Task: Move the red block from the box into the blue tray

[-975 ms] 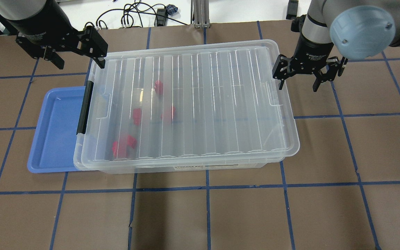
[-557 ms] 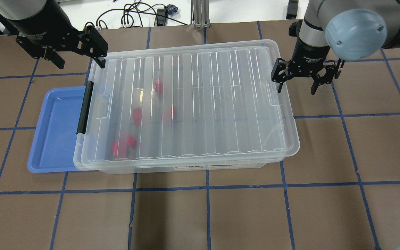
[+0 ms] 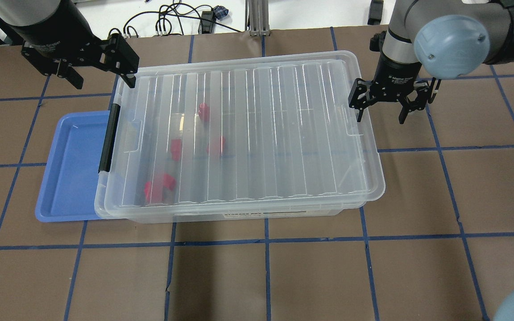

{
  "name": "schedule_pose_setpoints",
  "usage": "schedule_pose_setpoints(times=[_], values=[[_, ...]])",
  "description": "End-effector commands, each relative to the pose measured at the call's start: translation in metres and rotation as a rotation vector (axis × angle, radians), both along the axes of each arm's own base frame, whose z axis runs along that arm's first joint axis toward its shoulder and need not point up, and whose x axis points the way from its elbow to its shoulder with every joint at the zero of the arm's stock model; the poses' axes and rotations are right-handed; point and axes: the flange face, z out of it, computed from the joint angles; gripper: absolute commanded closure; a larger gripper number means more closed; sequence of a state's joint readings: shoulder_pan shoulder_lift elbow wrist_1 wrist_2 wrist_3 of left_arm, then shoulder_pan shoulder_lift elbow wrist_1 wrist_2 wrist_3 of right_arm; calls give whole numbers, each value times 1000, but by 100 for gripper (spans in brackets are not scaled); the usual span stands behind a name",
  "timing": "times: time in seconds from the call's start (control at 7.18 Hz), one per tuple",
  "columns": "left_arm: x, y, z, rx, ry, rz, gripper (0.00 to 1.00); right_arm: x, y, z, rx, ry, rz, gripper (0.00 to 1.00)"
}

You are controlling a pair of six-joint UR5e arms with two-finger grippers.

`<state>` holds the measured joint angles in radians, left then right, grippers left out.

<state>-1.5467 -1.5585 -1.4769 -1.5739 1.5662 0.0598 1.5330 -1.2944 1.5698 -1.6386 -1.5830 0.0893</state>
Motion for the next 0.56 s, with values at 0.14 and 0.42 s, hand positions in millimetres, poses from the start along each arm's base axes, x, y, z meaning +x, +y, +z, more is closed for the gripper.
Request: schedule_pose_setpoints(times=[0.14, 0.42], values=[[0, 0, 0, 0, 0, 0, 0, -21, -11, 3, -46, 3, -31, 0], [-1, -2, -1, 0, 5, -2, 0, -41, -14, 3, -46, 5, -63, 0]])
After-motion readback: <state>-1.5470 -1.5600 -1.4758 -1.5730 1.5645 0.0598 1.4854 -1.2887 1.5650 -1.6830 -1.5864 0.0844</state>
